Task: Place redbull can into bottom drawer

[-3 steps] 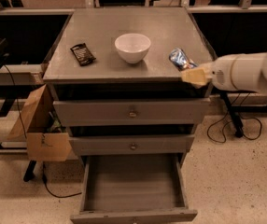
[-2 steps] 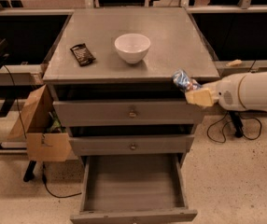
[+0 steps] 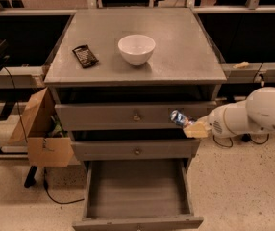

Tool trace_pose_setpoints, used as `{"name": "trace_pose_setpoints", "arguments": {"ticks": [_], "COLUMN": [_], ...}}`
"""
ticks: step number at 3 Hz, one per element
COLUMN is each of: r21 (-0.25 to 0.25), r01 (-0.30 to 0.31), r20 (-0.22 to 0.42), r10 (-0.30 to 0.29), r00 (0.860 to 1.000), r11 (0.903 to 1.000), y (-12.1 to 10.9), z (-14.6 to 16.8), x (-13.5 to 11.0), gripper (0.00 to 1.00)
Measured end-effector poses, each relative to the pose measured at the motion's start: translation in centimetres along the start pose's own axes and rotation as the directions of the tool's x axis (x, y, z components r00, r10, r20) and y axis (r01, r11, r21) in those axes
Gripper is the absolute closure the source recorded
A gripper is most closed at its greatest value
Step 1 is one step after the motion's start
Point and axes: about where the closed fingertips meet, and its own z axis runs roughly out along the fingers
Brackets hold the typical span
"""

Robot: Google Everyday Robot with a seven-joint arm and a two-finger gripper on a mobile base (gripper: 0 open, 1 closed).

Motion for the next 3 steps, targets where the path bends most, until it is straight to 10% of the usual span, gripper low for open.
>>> {"name": "trace_pose_setpoints", "arguments": {"ticks": [1,2,3], "r21": [-0.096,-0.219,-0.217], "r01": [0.074,0.181,0.179], "r20": [-0.088,-0.219,-0.217], "r10": [-0.082,-0.229,-0.227], "r00": [0.993,0.948,0.950], "r11": [0.9926,0.9587,0.9595], "y": [1.8,4.2,4.2], "z": [7.0,12.9,12.8], "x": [4.3,8.5,8.5], "gripper": [1.00,1.00,1.00]}}
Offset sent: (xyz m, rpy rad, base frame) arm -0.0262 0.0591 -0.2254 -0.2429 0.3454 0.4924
